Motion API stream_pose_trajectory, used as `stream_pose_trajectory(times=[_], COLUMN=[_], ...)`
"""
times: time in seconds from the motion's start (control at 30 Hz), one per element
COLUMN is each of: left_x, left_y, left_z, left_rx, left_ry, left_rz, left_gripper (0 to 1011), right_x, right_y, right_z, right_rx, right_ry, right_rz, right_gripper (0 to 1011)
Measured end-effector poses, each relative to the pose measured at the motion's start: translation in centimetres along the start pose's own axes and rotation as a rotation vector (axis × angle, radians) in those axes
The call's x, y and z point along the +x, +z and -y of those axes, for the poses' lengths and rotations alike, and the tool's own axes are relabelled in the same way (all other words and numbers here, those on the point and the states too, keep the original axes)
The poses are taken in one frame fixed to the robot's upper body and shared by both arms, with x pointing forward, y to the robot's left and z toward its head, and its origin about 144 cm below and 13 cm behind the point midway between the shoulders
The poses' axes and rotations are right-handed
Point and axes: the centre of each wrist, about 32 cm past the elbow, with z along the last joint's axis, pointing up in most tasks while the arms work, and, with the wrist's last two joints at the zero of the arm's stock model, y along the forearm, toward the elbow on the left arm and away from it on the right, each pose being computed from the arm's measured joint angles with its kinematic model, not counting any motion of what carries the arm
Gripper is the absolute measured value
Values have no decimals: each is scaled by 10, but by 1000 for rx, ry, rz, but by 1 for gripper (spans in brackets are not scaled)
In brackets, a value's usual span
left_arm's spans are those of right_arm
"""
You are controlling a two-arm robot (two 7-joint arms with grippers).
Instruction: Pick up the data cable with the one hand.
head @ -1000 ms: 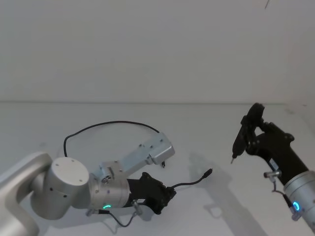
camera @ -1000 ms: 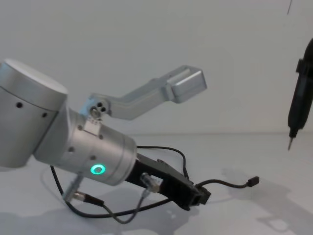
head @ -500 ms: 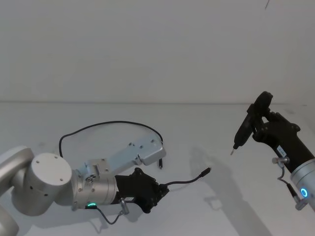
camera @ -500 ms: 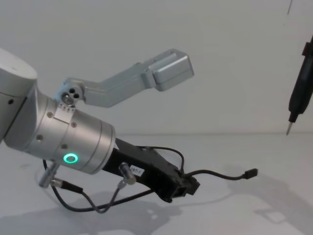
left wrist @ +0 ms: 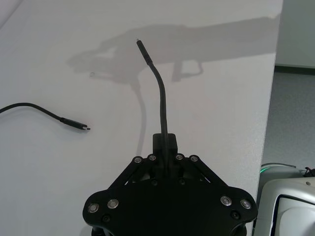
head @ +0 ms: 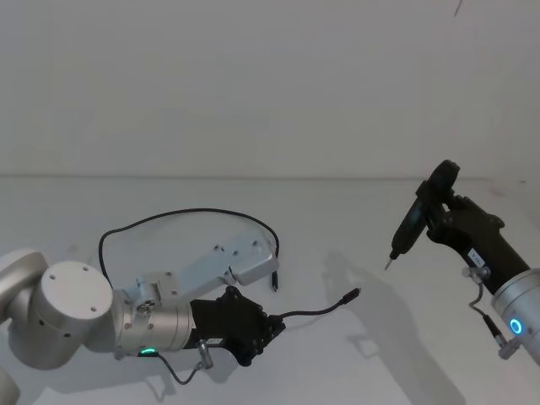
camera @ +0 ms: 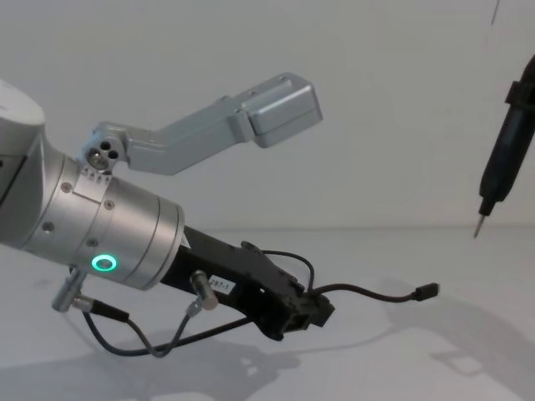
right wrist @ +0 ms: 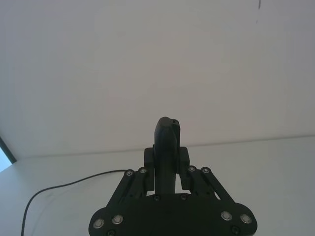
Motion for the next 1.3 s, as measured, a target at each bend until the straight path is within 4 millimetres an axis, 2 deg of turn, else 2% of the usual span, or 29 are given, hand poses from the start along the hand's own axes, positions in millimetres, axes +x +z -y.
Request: stream_pose_trajectory(times=[1.3], left_x=[0], left_y=[0], left_z=[-4], left_rx=[-2], left_ry=[-2], left_rz=[14], left_gripper=[32], right_x=[11], right_y=[-20], right_z=[-20], right_rx=[-68], right_ry=[35], right_rz=[-29], right_gripper=[279])
